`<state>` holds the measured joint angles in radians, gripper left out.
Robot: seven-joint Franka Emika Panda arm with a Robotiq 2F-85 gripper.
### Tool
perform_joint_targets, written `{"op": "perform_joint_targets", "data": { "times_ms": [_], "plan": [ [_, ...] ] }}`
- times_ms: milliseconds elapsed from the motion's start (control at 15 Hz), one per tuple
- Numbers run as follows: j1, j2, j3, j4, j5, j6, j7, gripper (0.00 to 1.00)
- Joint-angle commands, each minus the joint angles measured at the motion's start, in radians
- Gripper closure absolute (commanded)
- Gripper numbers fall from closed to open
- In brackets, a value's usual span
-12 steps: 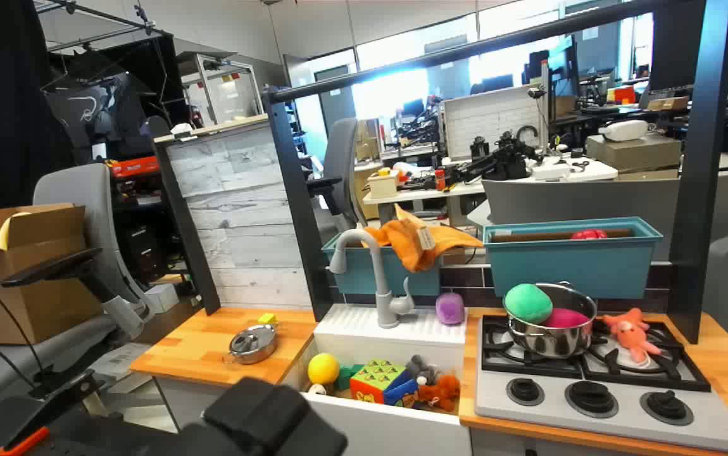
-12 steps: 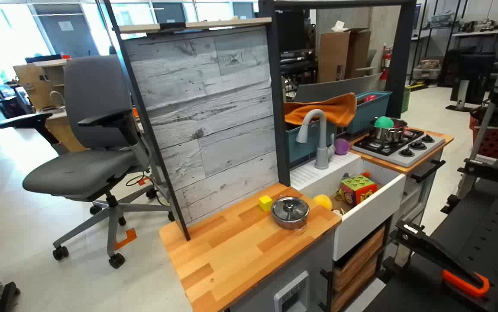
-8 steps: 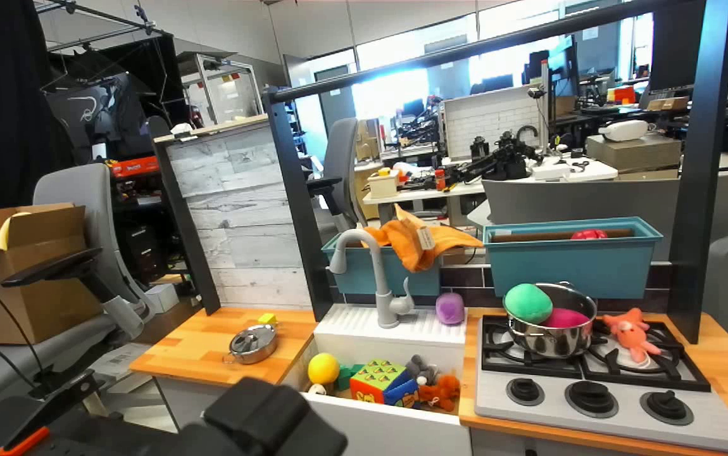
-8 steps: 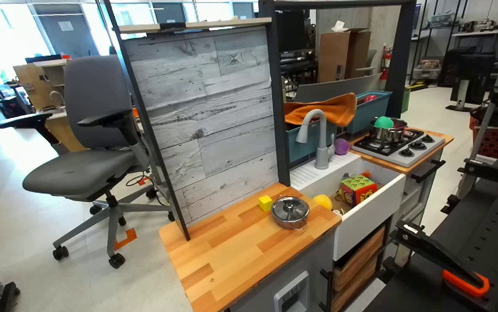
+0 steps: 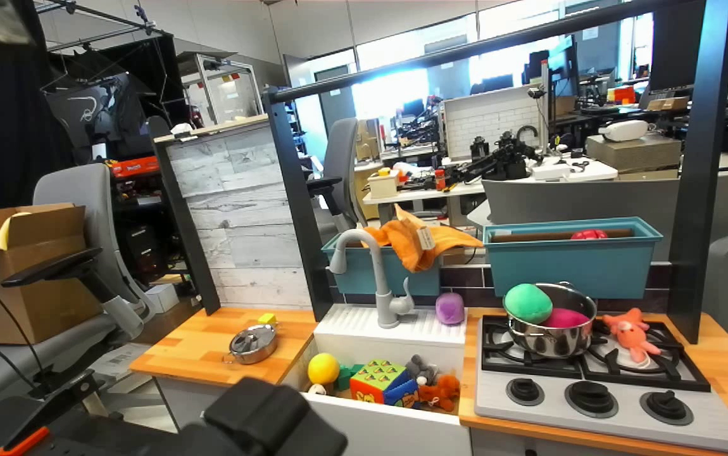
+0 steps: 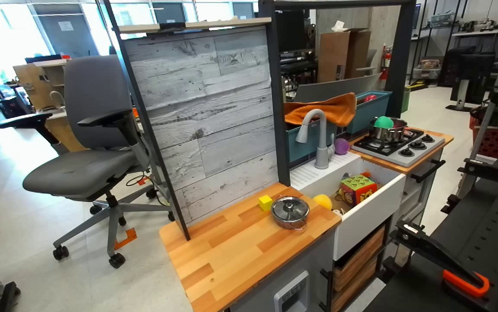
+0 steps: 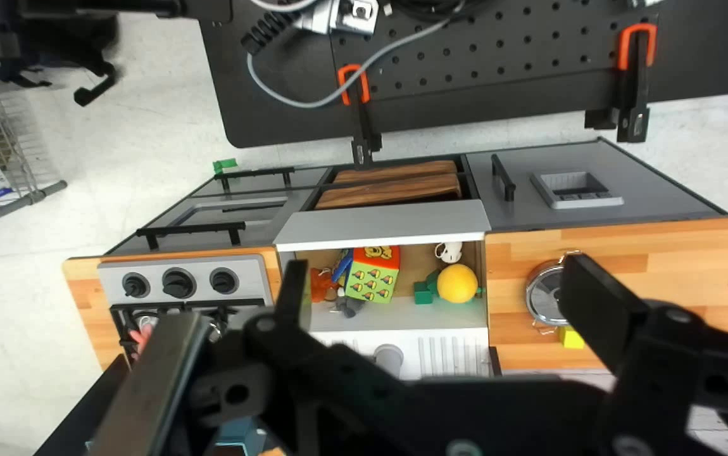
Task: Hang the orange towel on the black rod
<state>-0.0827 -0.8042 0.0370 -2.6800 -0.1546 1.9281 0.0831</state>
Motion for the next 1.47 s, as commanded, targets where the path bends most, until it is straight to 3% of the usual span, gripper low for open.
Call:
{"op": "perform_joint_targets", "data": {
  "times_ms": [0, 267, 533, 1133, 1400],
  "plan": [
    [-0.010, 0.245, 0.042, 0.045, -0.041, 0.196, 0.075, 0.00],
    [-0.035, 0.500, 0.041, 0.137, -0.122, 0.367, 0.113, 0.00],
    [-0.051, 0.759, 0.018, 0.323, -0.202, 0.434, 0.175, 0.00],
    [0.013, 1.263, -0.061, 0.862, 0.055, 0.424, 0.175, 0.00],
    [0.053, 1.385, -0.124, 1.032, 0.048, 0.413, 0.277, 0.00]
  ]
}}
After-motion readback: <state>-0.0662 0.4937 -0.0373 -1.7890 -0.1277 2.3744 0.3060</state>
